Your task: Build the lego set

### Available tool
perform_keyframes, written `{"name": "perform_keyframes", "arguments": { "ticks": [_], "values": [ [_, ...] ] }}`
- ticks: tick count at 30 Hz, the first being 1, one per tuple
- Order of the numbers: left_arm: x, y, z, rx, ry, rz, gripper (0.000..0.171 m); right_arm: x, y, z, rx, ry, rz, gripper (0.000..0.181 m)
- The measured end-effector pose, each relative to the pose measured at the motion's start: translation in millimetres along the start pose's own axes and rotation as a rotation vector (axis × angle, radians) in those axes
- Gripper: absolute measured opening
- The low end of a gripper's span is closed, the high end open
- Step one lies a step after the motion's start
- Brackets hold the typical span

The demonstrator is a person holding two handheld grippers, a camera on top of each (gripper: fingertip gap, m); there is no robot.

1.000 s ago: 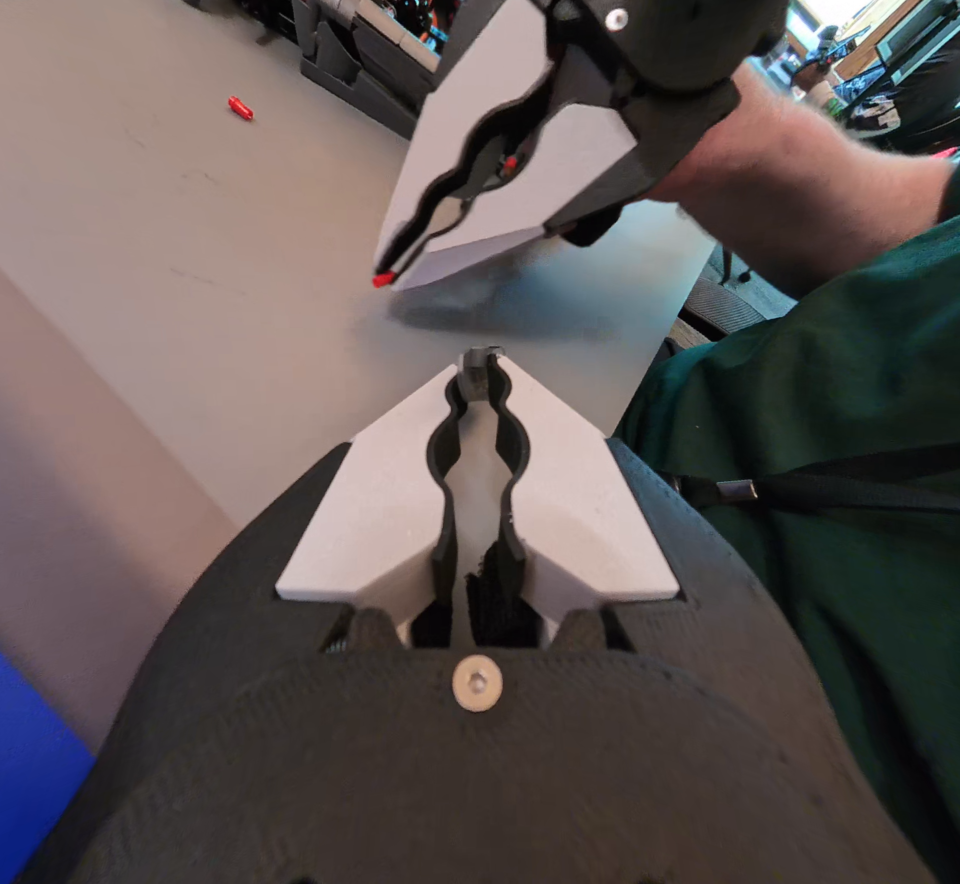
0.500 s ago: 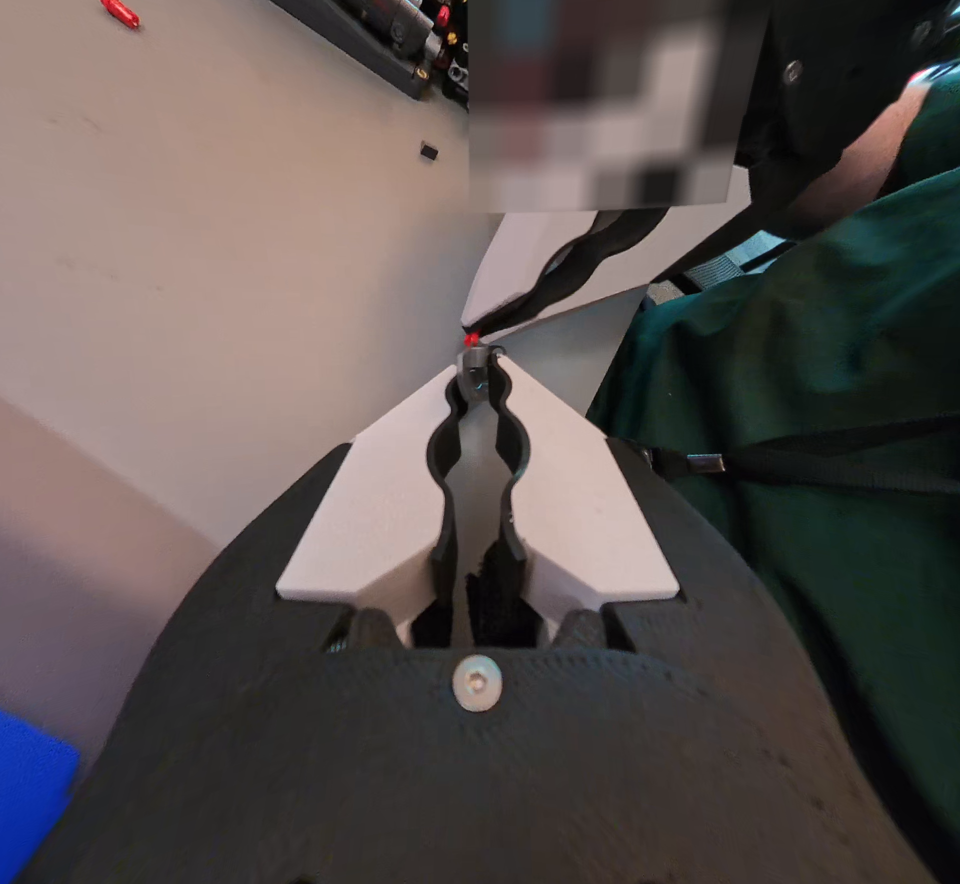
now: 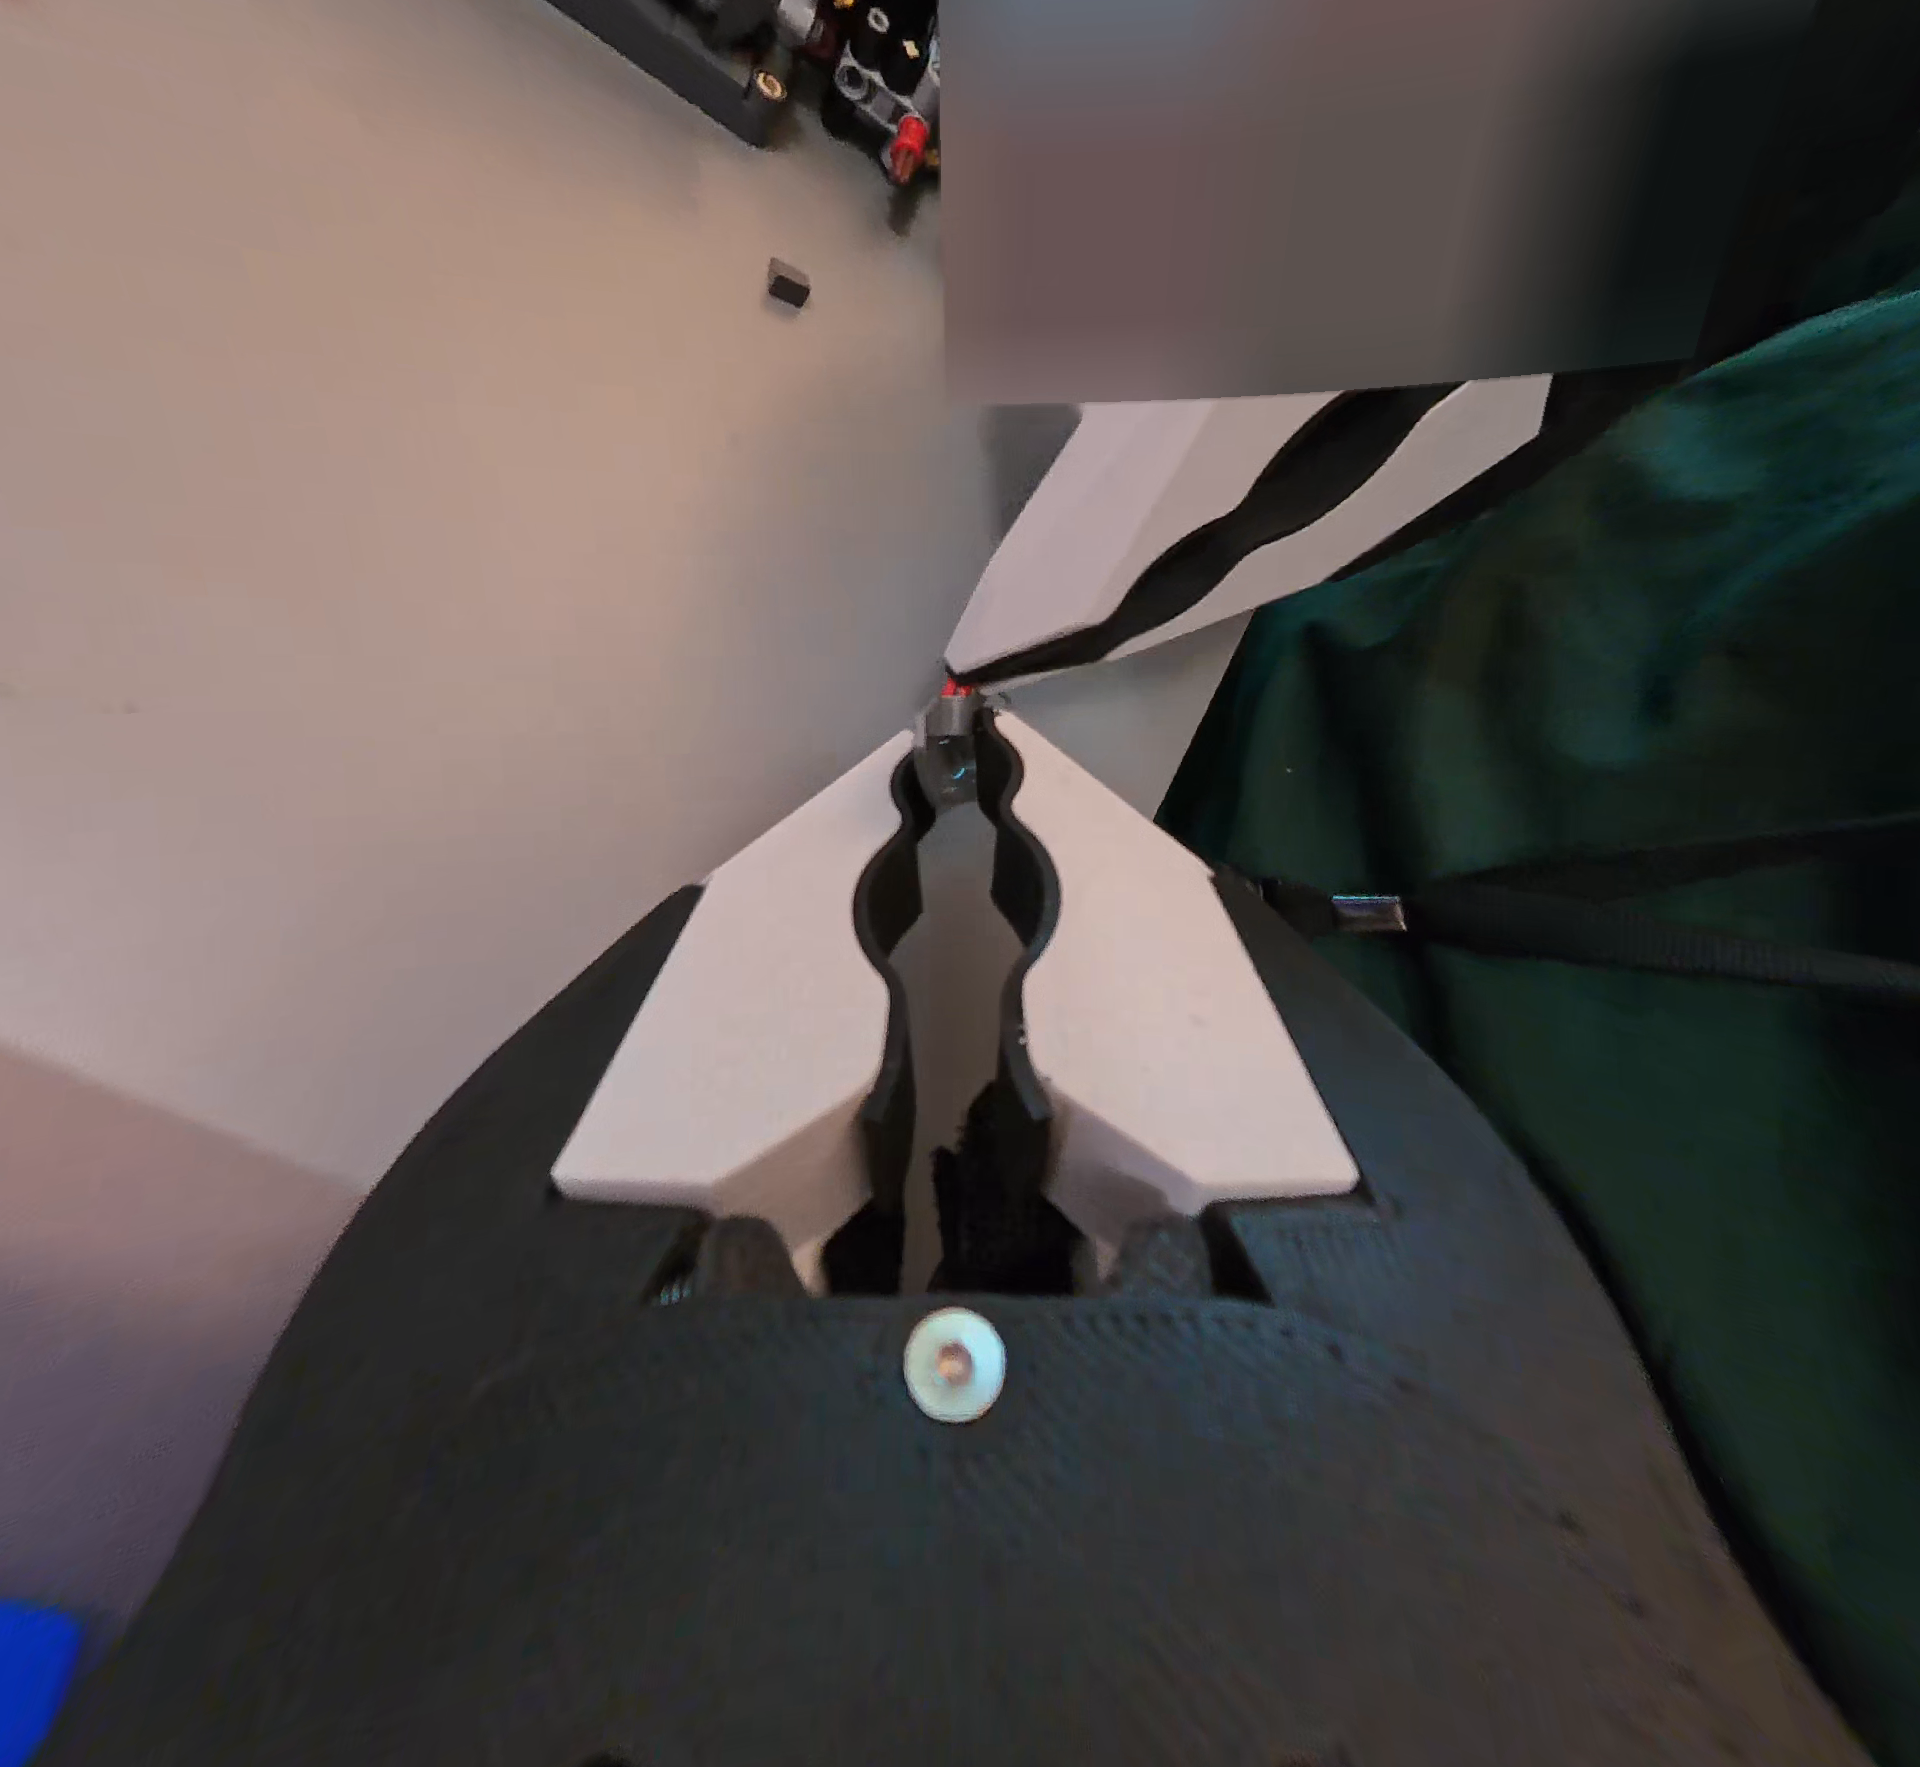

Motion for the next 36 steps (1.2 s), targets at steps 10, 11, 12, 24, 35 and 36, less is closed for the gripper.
{"name": "perform_keyframes", "arguments": {
  "ticks": [10,11,12,24,35,36],
  "values": [
    [17.0,-8.0,-4.4,0.058,-0.002,0.118,0.005,-7.7,17.6,6.3,-0.020,-0.082,-0.025,0.001],
    [17.9,-9.0,-5.0,0.062,0.005,0.124,0.005,-9.1,18.8,6.2,-0.008,-0.094,-0.039,0.001],
    [19.1,-9.6,-5.2,0.070,0.011,0.129,0.005,-9.9,20.1,6.7,0.000,-0.105,-0.053,0.001],
    [24.4,-13.1,-6.2,0.093,0.103,0.136,0.005,-13.5,22.7,7.5,0.011,-0.164,-0.133,0.000],
    [26.3,-15.3,-4.2,0.049,0.128,0.026,0.005,-31.5,36.7,-11.2,0.094,-0.146,-0.096,0.000],
    [26.7,-15.4,-4.5,0.044,0.135,0.015,0.005,-33.8,36.5,-12.9,0.106,-0.141,-0.106,0.000]
  ]
}}
Point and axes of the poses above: each gripper's, where its closed fingertips meet, x out along the fingers, y out of its underside, z = x × y across the jaws, the point moved 1 cm from there along -x, back along the fingers, and after that the axes turned 8 degrees about -y, right-handed, at the moved point
